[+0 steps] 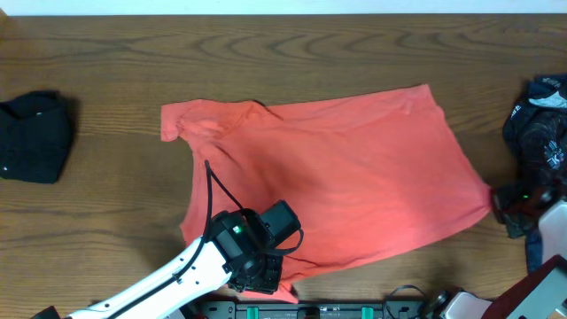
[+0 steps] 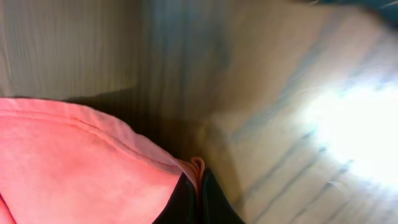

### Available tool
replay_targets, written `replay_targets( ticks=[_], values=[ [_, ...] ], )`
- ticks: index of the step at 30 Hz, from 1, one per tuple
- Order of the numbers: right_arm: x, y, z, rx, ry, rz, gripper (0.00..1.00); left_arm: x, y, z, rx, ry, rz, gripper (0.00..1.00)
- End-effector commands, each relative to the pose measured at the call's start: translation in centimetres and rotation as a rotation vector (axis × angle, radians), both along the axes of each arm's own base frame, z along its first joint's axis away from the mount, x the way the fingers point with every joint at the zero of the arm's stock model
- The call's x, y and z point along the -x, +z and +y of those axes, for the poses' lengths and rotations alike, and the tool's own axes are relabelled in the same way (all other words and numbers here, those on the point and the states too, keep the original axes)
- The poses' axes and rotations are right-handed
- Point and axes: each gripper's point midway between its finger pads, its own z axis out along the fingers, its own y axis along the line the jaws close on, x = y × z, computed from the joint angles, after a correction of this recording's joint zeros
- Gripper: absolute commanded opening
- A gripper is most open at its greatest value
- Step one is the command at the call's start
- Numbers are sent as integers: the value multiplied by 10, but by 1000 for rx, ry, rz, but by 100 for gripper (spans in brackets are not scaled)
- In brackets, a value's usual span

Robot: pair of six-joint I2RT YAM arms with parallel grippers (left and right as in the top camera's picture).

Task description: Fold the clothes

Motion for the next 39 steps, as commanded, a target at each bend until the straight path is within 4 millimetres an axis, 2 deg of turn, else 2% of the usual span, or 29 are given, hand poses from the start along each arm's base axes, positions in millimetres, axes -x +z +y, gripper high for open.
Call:
replay_targets(
  ticks=[1,3,5,8,15,20,22,25,29,39],
  values=[
    [6,4,-15,1,-90,-2,1,-4,3,-5,19,12,-13,40],
    [8,4,-20,-5,-137,-9,1,-6,3,-7,28,12,-21,41],
    [6,6,-26,-5,-154,-34,1,-8,3,-9,34,13,-27,48],
    [3,8,-24,-31,-157,-63,1,-10,0,-6,16,13,-43,50],
    [2,8,-23,-32,-139,-66,1,-8,-22,22,-118,122,-54,50],
    [1,9,-22,-35,-121,-75,1,-14,-19,45,-234,299,-118,50],
    [0,9,-21,-37,-117,-79,1,-15,-16,50,-245,364,-137,54],
    [0,9,-21,-37,-117,-79,1,-12,-13,51,-235,439,-138,61],
    [-2,10,-20,-42,-113,-91,1,-3,-20,56,-248,500,-103,69],
    [-6,12,-18,-50,-83,-115,1,14,-31,50,-267,753,18,68]
  ],
)
